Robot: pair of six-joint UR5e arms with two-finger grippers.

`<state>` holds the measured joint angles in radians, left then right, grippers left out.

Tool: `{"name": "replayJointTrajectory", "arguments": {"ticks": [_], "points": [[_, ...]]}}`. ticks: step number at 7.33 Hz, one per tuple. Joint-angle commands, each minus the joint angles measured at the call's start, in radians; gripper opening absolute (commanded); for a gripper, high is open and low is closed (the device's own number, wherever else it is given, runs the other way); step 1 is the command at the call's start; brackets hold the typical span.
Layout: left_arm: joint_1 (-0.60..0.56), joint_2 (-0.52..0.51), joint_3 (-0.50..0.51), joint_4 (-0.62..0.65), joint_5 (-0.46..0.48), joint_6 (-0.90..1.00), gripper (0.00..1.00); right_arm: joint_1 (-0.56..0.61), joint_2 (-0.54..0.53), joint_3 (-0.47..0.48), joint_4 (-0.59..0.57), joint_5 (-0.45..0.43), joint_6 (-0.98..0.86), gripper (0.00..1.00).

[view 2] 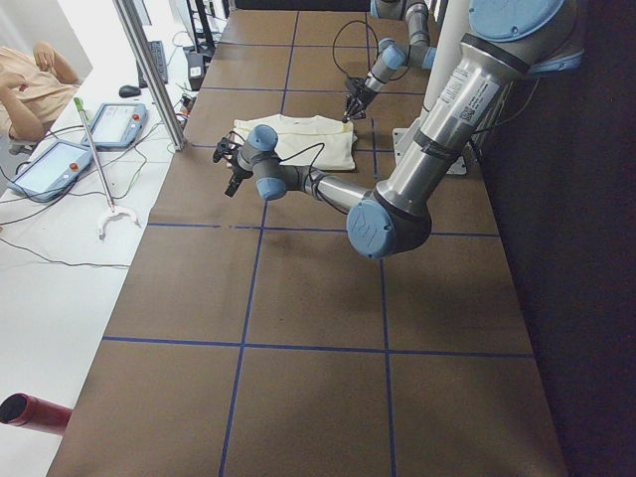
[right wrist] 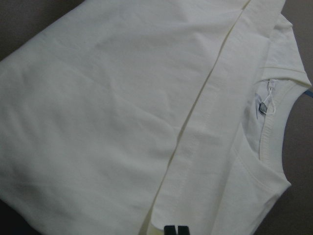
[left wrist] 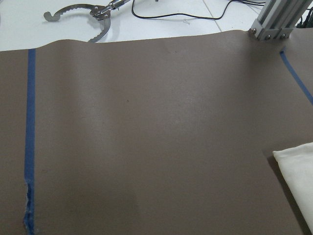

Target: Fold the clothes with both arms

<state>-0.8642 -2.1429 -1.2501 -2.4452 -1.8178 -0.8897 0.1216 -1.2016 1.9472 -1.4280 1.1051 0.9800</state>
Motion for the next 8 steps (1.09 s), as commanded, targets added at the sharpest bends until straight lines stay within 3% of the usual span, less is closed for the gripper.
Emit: {"name": "replayJointTrajectory", "arguments": {"ticks": [1,3,6,7,8], "points": [[0.001,0.001,0.001,0.000,0.000,0.000,1.00,0.010,-0.076,0.047,0.000,0.025,0.235,0.00],[0.002,0.001,0.001,0.000,0.000,0.000,1.00,0.003,-0.160,0.096,0.001,0.070,0.445,0.00],[0.007,0.008,0.000,-0.002,0.000,-0.002,1.00,-0.060,-0.165,0.093,0.001,0.045,0.601,0.00],[0.007,0.008,-0.003,-0.002,0.000,-0.002,1.00,-0.060,-0.165,0.093,0.003,0.047,0.600,0.30],[0.007,0.008,-0.006,-0.002,0.000,-0.002,1.00,-0.060,-0.155,0.095,0.006,0.050,0.594,0.99]]}}
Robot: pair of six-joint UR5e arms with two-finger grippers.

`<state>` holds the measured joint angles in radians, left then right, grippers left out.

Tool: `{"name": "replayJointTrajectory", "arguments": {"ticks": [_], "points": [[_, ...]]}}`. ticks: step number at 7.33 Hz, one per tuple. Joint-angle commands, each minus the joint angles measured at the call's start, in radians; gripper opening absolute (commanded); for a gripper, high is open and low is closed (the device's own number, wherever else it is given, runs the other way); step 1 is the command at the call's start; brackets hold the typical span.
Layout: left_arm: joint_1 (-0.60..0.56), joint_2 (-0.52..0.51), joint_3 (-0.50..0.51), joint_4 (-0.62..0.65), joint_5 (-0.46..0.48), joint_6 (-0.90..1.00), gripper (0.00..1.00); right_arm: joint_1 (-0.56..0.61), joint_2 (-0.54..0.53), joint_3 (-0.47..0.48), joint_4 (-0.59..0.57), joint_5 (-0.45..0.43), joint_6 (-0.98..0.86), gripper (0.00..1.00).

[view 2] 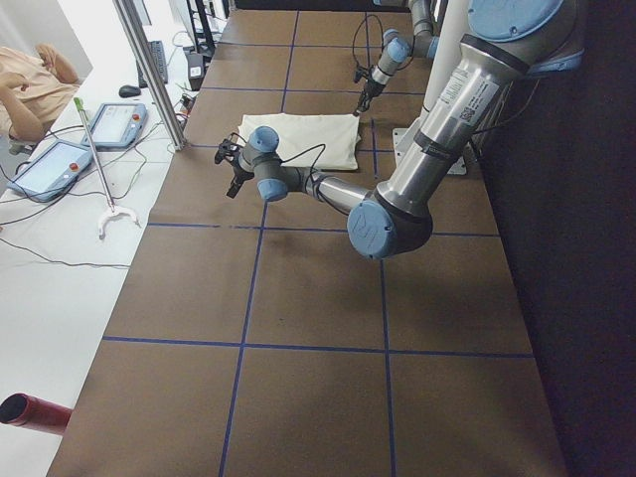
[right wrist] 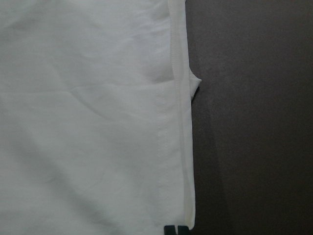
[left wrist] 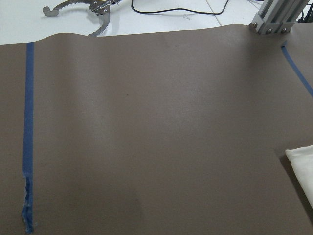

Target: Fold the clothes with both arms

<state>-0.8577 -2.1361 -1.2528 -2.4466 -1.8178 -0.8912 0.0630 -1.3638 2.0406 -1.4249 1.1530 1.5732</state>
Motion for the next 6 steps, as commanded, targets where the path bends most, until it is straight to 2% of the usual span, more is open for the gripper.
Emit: {"name": "replayJointTrajectory", "arguments": {"ticks": [1,2,3,4,6], "points": [[0.002,0.001,-0.019,0.000,-0.002,0.000,1.00,0.014,0.015,0.022,0.018,0.013,-0.010,1.00],[0.003,0.005,-0.046,0.003,-0.003,-0.033,1.00,0.065,0.014,0.042,0.084,0.067,-0.019,1.00],[0.015,0.019,-0.080,0.009,-0.027,-0.132,1.00,0.107,-0.001,0.041,0.227,0.141,-0.013,1.00],[0.070,0.050,-0.153,0.014,-0.035,-0.229,1.00,0.132,-0.012,0.041,0.289,0.151,-0.004,1.00],[0.187,0.184,-0.349,0.015,-0.020,-0.354,1.00,0.152,-0.017,0.041,0.297,0.146,0.092,1.00]]}}
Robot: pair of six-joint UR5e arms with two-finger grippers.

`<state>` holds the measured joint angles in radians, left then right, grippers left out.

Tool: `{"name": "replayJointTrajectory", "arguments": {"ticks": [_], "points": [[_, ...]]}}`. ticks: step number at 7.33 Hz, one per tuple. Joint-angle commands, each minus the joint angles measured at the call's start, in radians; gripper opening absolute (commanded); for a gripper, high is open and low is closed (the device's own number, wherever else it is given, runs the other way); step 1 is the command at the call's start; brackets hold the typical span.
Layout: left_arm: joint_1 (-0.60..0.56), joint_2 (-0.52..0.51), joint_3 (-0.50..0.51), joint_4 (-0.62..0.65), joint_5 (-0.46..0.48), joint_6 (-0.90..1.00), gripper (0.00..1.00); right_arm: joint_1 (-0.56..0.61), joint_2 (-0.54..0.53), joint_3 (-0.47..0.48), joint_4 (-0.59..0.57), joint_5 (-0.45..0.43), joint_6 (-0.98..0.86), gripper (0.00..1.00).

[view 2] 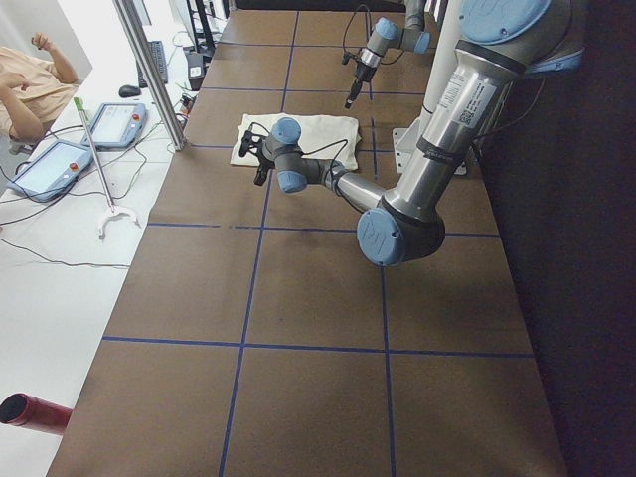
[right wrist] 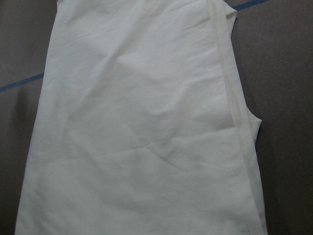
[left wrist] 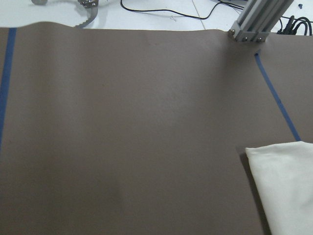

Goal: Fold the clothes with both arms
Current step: 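Move both grippers to the two corners of the shirt nearest the robot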

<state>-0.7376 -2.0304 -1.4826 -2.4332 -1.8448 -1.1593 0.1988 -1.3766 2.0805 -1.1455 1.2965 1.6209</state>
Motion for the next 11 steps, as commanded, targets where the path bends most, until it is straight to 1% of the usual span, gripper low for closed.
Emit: {"name": "replayJointTrajectory", "arguments": {"ticks": [1,2,3,4,5,6,7,8,11], "points": [[0.161,0.163,-0.230,0.005,0.086,-0.165,1.00,0.028,-0.004,0.001,0.018,0.004,0.069,1.00],[0.253,0.215,-0.302,0.006,0.146,-0.259,1.00,0.037,-0.001,0.001,0.020,0.004,0.077,1.00],[0.332,0.228,-0.324,0.008,0.204,-0.367,1.00,0.045,-0.001,0.001,0.018,0.003,0.082,1.00],[0.428,0.220,-0.324,0.017,0.311,-0.527,0.95,0.048,-0.001,0.000,0.018,0.001,0.088,1.00],[0.485,0.210,-0.323,0.028,0.390,-0.659,0.81,0.047,-0.001,-0.002,0.018,-0.002,0.094,1.00],[0.501,0.202,-0.324,0.064,0.409,-0.713,0.79,0.048,-0.002,-0.002,0.018,-0.002,0.094,1.00],[0.520,0.167,-0.318,0.113,0.411,-0.750,0.79,0.048,-0.002,-0.002,0.018,-0.003,0.096,1.00],[0.530,0.144,-0.311,0.129,0.426,-0.758,0.79,0.050,-0.002,-0.002,0.018,-0.003,0.096,1.00],[0.547,0.142,-0.306,0.149,0.427,-0.755,0.79,0.051,-0.004,-0.004,0.018,-0.003,0.096,1.00]]}}
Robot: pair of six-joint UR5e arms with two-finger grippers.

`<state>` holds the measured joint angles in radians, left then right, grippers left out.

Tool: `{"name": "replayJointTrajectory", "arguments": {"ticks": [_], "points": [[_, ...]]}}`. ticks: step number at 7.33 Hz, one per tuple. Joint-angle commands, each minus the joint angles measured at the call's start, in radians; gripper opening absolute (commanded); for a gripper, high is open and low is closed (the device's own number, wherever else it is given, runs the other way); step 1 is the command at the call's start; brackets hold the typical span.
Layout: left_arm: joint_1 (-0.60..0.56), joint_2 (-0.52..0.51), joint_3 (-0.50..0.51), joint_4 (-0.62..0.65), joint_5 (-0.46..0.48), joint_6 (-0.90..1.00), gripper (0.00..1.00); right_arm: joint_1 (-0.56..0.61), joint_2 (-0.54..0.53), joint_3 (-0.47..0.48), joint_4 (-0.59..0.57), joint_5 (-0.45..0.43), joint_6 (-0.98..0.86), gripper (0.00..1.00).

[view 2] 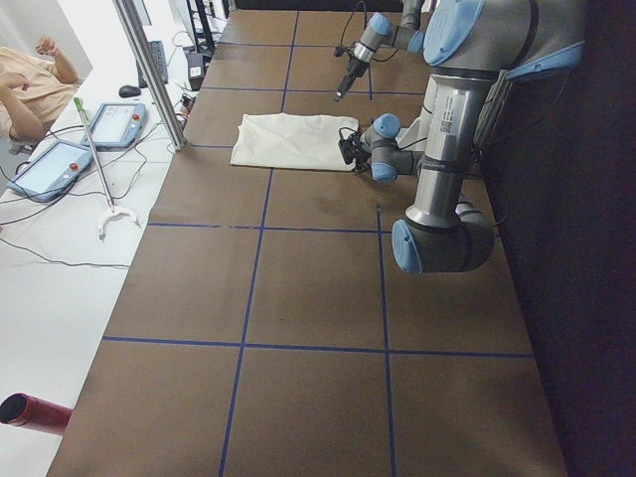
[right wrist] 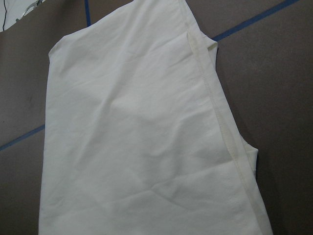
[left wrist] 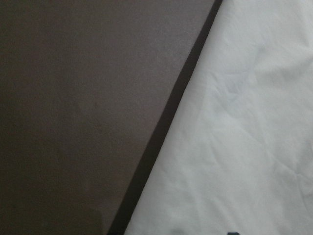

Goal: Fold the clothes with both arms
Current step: 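Move both grippers to the two corners of the shirt nearest the robot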

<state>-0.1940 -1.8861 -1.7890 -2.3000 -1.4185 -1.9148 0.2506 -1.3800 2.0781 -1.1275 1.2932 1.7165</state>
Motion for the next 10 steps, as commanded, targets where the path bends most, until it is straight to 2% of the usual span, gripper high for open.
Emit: {"name": "replayJointTrajectory", "arguments": {"ticks": [1,9,10], "points": [[0.004,-0.002,0.000,0.033,0.001,0.003,0.79,-0.001,-0.001,-0.001,0.000,0.000,0.000,1.00],[0.013,-0.021,0.002,0.062,0.001,0.010,0.77,-0.001,-0.008,-0.001,0.000,-0.002,0.015,1.00],[0.013,-0.025,0.003,0.063,0.003,0.008,0.72,-0.001,-0.007,-0.003,0.000,-0.002,0.017,1.00]]}}
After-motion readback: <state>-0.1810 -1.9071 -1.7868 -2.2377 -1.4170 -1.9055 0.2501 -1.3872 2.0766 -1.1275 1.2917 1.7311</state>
